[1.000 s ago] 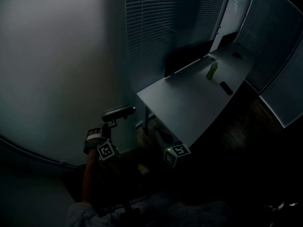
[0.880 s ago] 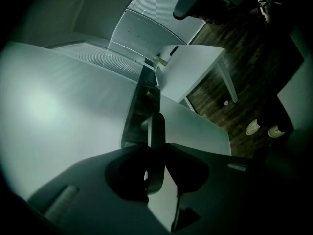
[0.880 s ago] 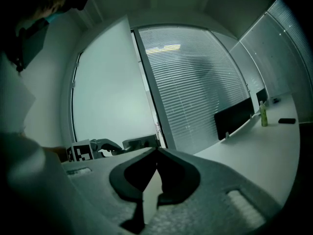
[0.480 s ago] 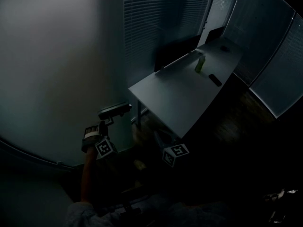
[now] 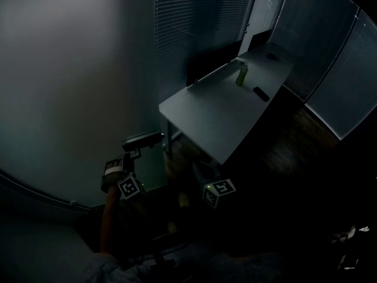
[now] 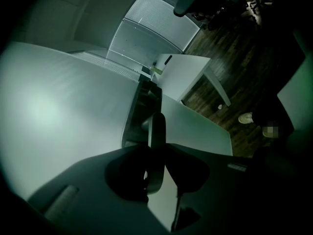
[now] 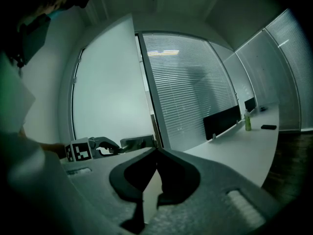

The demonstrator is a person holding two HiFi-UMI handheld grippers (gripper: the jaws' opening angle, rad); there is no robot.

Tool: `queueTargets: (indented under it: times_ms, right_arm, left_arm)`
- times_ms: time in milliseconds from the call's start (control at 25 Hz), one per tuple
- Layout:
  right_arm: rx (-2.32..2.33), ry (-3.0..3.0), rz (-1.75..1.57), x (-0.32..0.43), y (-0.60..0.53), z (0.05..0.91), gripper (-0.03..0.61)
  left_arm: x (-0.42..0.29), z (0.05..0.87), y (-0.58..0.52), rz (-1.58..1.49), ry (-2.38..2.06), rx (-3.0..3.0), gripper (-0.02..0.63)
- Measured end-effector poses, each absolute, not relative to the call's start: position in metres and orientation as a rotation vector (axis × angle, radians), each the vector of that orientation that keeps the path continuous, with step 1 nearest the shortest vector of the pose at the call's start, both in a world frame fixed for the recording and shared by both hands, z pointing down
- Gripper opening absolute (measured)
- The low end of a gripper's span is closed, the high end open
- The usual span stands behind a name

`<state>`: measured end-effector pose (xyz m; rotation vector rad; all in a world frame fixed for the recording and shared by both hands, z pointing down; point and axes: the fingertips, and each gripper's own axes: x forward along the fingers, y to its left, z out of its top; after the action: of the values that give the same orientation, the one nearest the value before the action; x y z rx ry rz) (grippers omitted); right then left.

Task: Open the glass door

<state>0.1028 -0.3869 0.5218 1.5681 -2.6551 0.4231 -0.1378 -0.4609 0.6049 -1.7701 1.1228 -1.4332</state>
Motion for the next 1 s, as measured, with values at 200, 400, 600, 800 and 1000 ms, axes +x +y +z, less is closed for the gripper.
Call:
queueTargets:
  times_ms: [200, 400, 600, 800, 1000]
  right_arm:
    - [1.581, -2.628, 0.433, 0.104, -0.374, 0.526, 0.002]
    - [1.602, -2.608, 0.481, 0.107, -0.368, 0.538, 0.002]
    - [1.61, -2.594, 0.478, 0.111, -0.353, 0.54, 0.002]
    - [1.632, -2.583, 0.475, 0.119, -0.333, 0.543, 0.002]
    - [1.649, -2.584, 0.469, 0.118, -0.315, 0.54, 0.002]
  left_arm:
    - [-0.134, 0.602, -0.448, -1.415, 1.081, -1.766, 0.106]
    - [-0.13, 0.595, -0.437, -1.408, 1.055, -1.807, 0.107]
    - [-0.13, 0.6, -0.421, -1.392, 1.036, -1.811, 0.107]
    - [-0.126, 0.601, -0.4, -1.382, 1.016, -1.816, 0.107]
    - [-0.125, 0.603, -0.38, -1.366, 0.994, -1.821, 0.107]
